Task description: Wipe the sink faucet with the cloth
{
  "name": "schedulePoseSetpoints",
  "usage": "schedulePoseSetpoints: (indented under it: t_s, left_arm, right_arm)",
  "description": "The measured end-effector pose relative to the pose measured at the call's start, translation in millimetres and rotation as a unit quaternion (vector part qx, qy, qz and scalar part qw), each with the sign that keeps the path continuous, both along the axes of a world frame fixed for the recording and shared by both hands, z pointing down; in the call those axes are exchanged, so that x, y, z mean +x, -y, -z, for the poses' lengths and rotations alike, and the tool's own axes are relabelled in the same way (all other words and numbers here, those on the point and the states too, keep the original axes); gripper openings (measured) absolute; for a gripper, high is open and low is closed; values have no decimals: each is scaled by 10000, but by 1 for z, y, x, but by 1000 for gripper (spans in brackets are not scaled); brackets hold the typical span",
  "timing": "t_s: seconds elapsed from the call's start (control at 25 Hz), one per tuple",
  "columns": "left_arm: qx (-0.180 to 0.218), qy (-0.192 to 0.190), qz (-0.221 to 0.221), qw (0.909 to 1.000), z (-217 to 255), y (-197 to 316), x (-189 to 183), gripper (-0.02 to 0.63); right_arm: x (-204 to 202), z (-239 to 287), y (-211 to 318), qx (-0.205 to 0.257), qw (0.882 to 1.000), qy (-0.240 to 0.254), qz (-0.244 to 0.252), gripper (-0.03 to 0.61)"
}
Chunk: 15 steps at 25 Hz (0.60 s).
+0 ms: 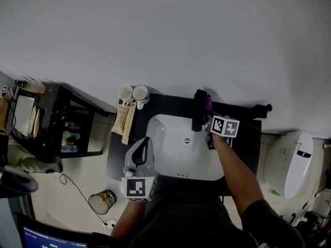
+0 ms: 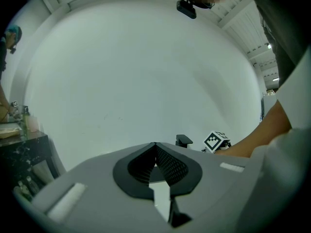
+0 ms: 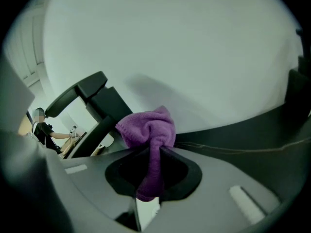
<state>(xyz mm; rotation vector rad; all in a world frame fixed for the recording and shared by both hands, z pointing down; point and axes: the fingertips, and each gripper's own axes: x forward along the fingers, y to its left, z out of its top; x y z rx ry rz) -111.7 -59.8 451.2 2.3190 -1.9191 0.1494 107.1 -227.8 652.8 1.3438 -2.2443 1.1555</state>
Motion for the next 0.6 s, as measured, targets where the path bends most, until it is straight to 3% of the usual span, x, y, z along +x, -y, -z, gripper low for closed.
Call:
schedulePoseSetpoints:
  t_s: [0.16, 0.32, 0.48, 0.6]
  left_arm:
    - [-28, -68, -65, 10000, 7, 2, 3, 18]
    - [135, -71, -259, 9995, 4, 1, 9, 18]
    - [110, -133, -368, 9992, 16, 0, 9, 18]
    - [171, -156, -421, 9988, 18, -3, 4, 18]
  right_arm:
    - [15, 39, -11, 308, 9982, 204, -474, 57]
    - [31, 98, -24, 900, 9910, 542, -835, 57]
    - [29, 159, -43, 1409, 9806, 963, -960, 57]
    - [6, 200, -59, 1576, 9721, 1495, -886, 57]
